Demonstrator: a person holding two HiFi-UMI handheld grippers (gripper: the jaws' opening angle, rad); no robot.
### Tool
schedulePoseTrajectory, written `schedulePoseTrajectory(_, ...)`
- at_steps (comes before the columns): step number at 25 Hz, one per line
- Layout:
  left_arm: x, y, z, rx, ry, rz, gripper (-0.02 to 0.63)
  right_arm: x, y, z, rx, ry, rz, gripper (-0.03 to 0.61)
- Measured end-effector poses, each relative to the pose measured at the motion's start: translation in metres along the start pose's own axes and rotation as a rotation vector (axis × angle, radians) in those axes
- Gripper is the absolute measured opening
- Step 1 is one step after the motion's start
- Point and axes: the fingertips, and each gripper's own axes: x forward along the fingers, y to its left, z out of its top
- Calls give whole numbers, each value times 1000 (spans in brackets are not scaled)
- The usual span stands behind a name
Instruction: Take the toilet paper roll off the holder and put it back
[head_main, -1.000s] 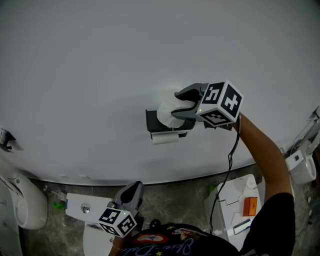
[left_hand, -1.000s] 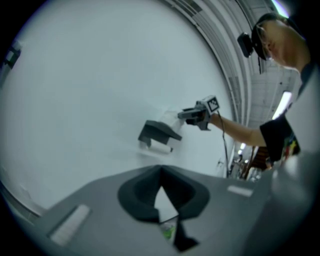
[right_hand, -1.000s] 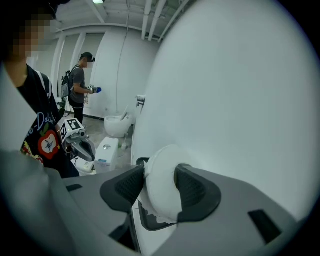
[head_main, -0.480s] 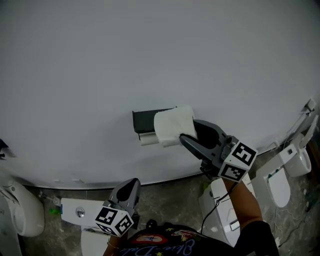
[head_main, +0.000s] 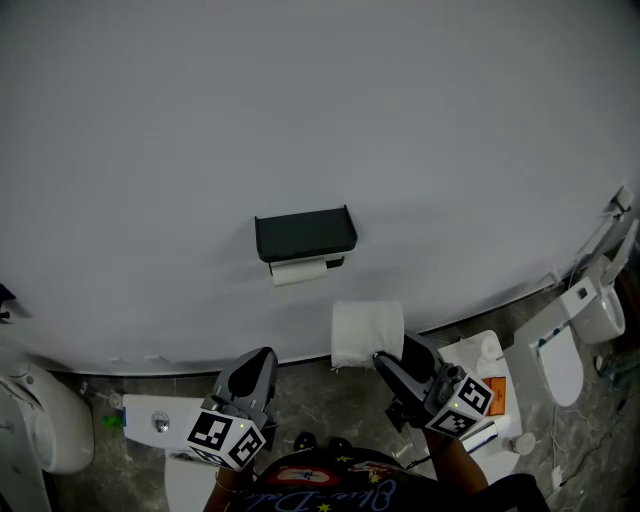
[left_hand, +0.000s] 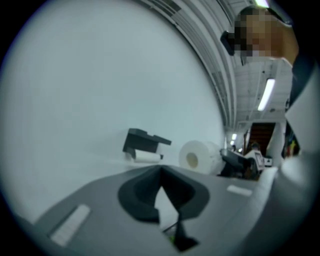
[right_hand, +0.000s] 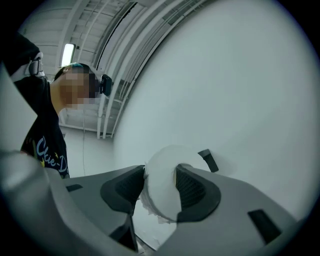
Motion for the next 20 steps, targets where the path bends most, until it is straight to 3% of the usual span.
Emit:
schedulePoseTrajectory(5, 2, -6, 7, 18, -27, -24, -2, -7, 6, -6, 87, -29, 14, 204)
schedulePoseTrajectory(11, 2, -13, 10, 30, -47, -32, -2, -9, 3, -4, 53, -28, 9, 204)
schedulePoseTrajectory(16, 1, -11, 6, 45, -18, -16, -2, -6, 1, -5, 62, -24, 9, 205)
schedulePoseTrajectory(20, -1, -10, 3, 34, -7, -9, -2, 0, -7, 6, -17, -5, 7, 206)
